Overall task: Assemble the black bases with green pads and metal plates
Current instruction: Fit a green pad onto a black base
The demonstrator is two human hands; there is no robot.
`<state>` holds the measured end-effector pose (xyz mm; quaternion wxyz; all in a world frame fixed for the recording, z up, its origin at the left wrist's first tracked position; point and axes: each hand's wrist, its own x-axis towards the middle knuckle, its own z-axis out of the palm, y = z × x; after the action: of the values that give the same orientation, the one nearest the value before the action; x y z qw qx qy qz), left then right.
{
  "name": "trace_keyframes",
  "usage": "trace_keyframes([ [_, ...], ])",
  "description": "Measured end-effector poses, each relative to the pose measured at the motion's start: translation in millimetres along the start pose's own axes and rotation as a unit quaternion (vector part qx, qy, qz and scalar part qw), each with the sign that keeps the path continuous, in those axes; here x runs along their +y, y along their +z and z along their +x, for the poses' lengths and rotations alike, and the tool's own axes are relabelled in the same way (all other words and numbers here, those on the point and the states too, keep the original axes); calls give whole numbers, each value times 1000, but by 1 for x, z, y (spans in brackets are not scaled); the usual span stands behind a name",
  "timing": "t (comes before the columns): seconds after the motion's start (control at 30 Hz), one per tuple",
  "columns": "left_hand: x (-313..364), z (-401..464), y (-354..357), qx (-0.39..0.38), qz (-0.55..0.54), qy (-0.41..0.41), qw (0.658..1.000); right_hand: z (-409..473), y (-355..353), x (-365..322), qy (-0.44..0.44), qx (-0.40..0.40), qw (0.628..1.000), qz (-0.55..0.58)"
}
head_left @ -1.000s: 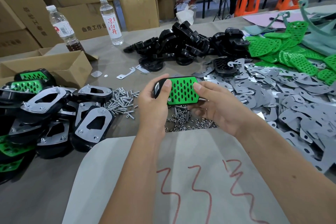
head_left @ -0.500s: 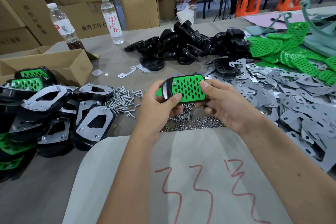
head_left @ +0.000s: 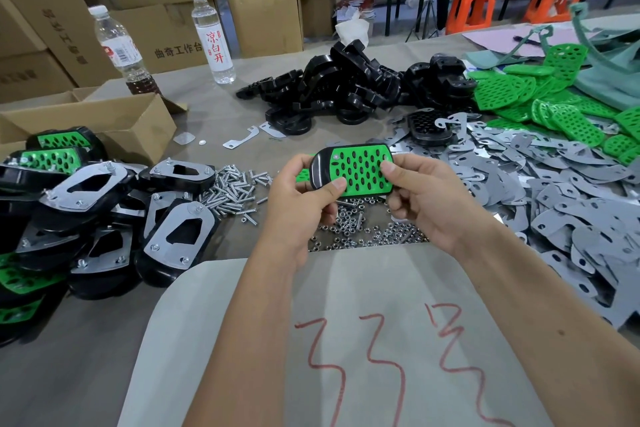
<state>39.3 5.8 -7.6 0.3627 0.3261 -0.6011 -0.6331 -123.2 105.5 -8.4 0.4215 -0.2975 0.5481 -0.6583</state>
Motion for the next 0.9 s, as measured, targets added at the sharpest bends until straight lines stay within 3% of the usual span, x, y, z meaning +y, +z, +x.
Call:
trace_keyframes([
  [0.23,-2,0,10,26,-14,11,999,-2,4,-2,-39,40,998,34],
  [0.33,-5,1,21,55,-36,12,998,-3,7,-1,-139,72,986,-55],
  [0.43,2,2,32,40,-168,-54,984,-7,13,1,-292,103,917,-251],
  [0.53,11,2,33,-13,-289,-108,951,-11,14,-1,-362,59,838,-404],
  [0.7,15,-2,33,-13,-325,-151,933,-22,12,-11,-393,44,772,-497],
  [0.9,22,-2,55,4,-301,-234,924,-37,-3,-13,-403,72,726,-553],
])
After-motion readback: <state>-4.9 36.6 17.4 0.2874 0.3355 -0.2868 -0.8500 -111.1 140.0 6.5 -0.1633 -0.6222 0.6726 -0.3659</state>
